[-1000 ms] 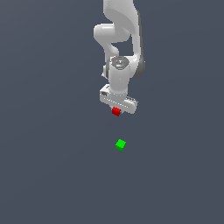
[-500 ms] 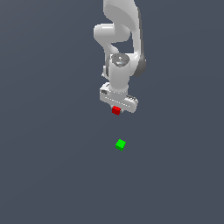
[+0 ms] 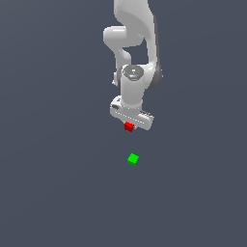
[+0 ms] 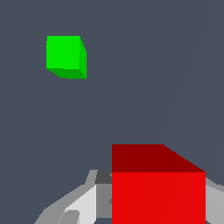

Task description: Stack the red cube on top of the green cube.

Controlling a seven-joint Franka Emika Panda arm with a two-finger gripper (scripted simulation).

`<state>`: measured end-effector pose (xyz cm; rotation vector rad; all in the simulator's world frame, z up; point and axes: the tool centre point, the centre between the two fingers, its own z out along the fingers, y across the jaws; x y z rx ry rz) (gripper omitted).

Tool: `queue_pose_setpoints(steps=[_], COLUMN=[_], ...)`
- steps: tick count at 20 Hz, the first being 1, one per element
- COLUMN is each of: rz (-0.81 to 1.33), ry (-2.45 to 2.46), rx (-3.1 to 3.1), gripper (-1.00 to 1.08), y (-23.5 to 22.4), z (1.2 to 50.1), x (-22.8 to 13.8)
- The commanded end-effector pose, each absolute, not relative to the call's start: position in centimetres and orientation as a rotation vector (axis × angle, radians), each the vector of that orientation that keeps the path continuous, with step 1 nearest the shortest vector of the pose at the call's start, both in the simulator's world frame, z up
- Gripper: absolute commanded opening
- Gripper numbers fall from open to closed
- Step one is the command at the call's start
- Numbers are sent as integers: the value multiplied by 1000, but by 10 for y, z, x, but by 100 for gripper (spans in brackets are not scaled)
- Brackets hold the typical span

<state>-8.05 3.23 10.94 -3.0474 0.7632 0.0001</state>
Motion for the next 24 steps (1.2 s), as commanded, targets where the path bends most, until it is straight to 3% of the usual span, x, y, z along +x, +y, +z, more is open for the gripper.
queue_pose_setpoints(steps=[1, 16, 24], rz=[0, 0, 0], ry=[763, 763, 763], rx=[-3047, -3047, -3047], gripper=[-100, -100, -100], y=[34, 43, 46], z=[105, 74, 64], x=[-69, 22, 51])
